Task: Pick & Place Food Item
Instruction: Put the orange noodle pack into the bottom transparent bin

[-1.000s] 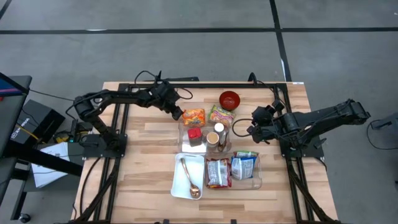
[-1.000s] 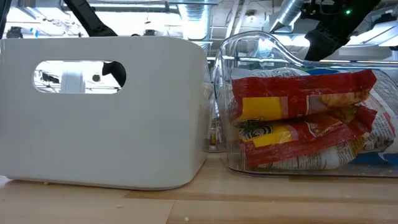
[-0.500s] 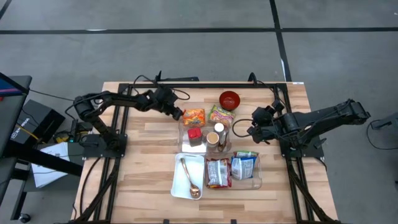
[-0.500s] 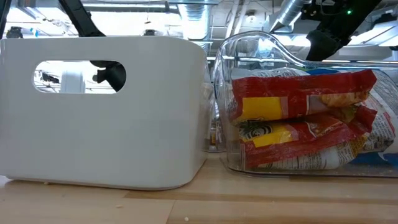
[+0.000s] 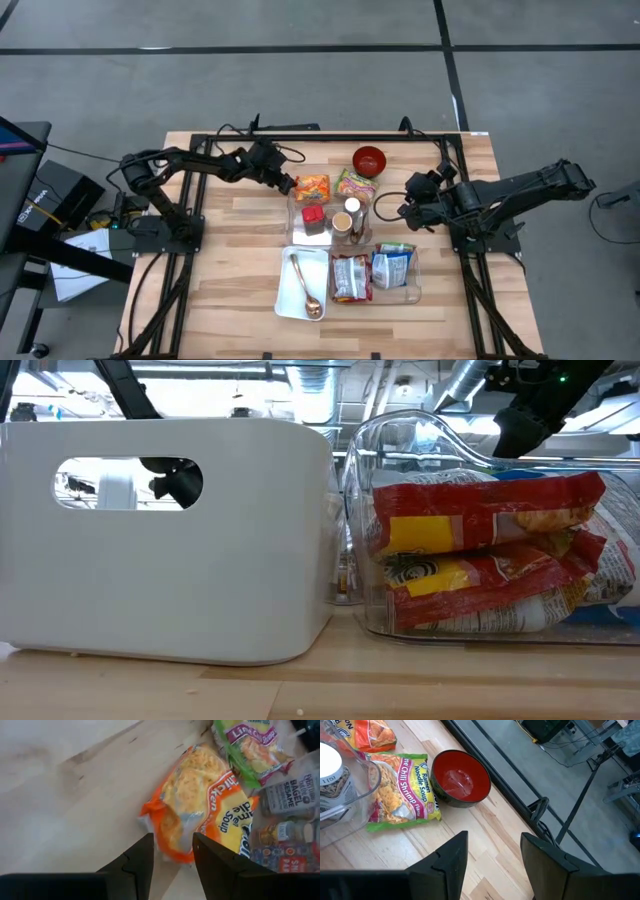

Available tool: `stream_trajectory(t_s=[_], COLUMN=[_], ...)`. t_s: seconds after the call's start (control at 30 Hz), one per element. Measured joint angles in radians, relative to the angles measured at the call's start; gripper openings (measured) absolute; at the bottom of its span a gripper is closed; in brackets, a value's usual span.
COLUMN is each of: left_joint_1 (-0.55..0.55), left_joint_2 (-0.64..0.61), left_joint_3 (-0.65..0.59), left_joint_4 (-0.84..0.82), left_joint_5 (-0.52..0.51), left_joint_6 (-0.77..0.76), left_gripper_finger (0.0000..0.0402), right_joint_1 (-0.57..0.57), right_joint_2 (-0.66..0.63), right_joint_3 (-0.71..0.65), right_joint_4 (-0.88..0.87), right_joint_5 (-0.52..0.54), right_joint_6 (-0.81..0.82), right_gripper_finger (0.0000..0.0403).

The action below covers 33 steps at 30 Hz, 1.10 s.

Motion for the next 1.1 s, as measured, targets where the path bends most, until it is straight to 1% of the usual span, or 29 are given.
stream_trajectory(t_s=[0.17, 0.4, 0.47, 0.53, 0.67, 0.7, 0.9, 1.0, 1.1], left_joint_1=[-0.008, -0.005, -0.006, -0.006, -0.006, -0.006, -0.006, -0.006, -0.006], left_joint_2=[0.044, 0.083, 0.084, 0.083, 0.079, 0.079, 0.059, 0.012, -0.061], left_joint_3=[-0.001, 0.000, 0.000, 0.000, 0.000, 0.000, 0.000, 0.000, 0.000], left_joint_4=[0.011, 0.092, 0.093, 0.098, 0.114, 0.122, 0.138, 0.138, 0.137], left_joint_5=[0.002, 0.038, 0.045, 0.048, 0.048, 0.048, 0.050, 0.050, 0.051], left_joint_6=[-0.013, -0.030, -0.026, -0.006, 0.030, 0.036, 0.145, 0.218, 0.306], left_gripper_finger=[0.0131, 0.0130, 0.0118, 0.0096, 0.0022, 0.0012, 0.0001, 0.0001, 0.0000], right_joint_1=[0.000, 0.000, 0.000, 0.000, 0.000, 0.000, 0.000, 0.000, 0.000], right_joint_2=[0.000, 0.000, 0.000, 0.000, 0.000, 0.000, 0.000, 0.000, 0.000], right_joint_3=[0.000, 0.000, 0.000, 0.000, 0.000, 0.000, 0.000, 0.000, 0.000], right_joint_4=[0.000, 0.000, 0.000, -0.001, -0.001, -0.001, -0.002, 0.000, 0.004], right_joint_5=[-0.001, -0.001, -0.001, -0.001, -0.001, -0.001, -0.001, 0.004, 0.039], right_joint_6=[0.000, 0.000, 0.000, 0.000, 0.000, 0.000, 0.000, 0.000, 0.000], right_gripper_finger=[0.0175, 0.0175, 0.0175, 0.0175, 0.0175, 0.0175, 0.0175, 0.0175, 0.0175])
